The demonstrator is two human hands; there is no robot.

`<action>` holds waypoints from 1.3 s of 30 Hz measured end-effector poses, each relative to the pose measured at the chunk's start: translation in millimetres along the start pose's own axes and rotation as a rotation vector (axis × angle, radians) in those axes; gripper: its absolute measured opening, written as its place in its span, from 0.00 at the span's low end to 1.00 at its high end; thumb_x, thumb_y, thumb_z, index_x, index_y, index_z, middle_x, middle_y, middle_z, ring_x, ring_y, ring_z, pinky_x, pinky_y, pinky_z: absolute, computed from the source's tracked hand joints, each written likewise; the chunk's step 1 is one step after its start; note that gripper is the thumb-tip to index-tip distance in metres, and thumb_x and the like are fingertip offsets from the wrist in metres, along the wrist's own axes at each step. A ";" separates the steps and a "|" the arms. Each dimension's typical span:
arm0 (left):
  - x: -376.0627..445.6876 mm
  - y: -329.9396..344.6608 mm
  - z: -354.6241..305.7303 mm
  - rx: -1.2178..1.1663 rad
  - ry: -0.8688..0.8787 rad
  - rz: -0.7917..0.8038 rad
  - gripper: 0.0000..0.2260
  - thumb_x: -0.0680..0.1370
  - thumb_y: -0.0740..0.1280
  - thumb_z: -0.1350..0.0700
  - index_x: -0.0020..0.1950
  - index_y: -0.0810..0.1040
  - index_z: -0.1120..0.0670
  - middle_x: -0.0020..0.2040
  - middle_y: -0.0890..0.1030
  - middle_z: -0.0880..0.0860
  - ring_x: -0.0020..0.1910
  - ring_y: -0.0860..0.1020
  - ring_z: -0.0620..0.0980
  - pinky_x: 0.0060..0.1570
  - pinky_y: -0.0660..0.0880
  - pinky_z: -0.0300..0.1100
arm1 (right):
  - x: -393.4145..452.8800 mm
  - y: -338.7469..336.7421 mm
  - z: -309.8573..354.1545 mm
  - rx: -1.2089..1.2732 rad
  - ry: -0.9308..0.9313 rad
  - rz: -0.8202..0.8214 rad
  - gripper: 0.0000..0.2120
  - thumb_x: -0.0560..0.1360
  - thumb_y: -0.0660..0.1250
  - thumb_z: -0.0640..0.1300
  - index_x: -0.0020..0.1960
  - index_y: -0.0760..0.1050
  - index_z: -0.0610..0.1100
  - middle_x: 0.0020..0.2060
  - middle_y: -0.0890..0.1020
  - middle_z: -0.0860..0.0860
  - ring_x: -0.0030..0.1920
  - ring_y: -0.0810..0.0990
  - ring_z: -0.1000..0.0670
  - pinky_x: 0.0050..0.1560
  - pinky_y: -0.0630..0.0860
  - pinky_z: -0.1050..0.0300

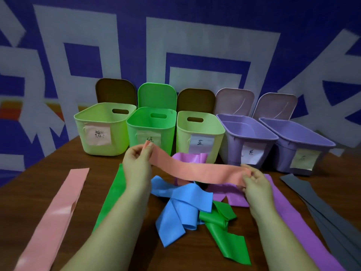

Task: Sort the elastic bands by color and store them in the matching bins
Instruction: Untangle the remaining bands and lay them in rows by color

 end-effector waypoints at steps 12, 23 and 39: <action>-12.2 -0.2 -97.3 0.027 0.027 0.126 0.06 0.77 0.65 0.62 0.40 0.73 0.55 0.42 0.76 0.50 0.42 0.74 0.44 0.39 0.75 0.38 | -7.3 -16.1 83.9 -0.272 -0.160 -0.097 0.09 0.77 0.65 0.36 0.55 0.77 0.34 0.46 0.80 0.42 0.44 0.77 0.46 0.43 0.73 0.55; 5.3 -164.3 -112.9 0.520 -0.168 0.208 0.03 0.75 0.69 0.60 0.47 0.79 0.55 0.41 0.81 0.55 0.35 0.78 0.46 0.32 0.75 0.36 | -54.4 97.0 107.9 -0.300 -0.176 0.254 0.01 0.77 0.65 0.38 0.48 0.75 0.40 0.31 0.75 0.47 0.20 0.72 0.58 0.20 0.69 0.66; -18.4 -306.6 -98.3 0.964 -0.500 0.307 0.05 0.72 0.72 0.58 0.37 0.80 0.57 0.25 0.74 0.53 0.23 0.69 0.47 0.27 0.64 0.38 | -116.6 273.8 82.5 -0.650 -0.227 0.518 0.07 0.75 0.70 0.44 0.47 0.76 0.40 0.40 0.80 0.43 0.29 0.74 0.52 0.32 0.71 0.59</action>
Point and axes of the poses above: each hand's wrist, its own x-axis towards the middle knuckle, its own y-axis out of the palm, z = x × y, the point moved 9 cm from there along x, towards the middle knuckle
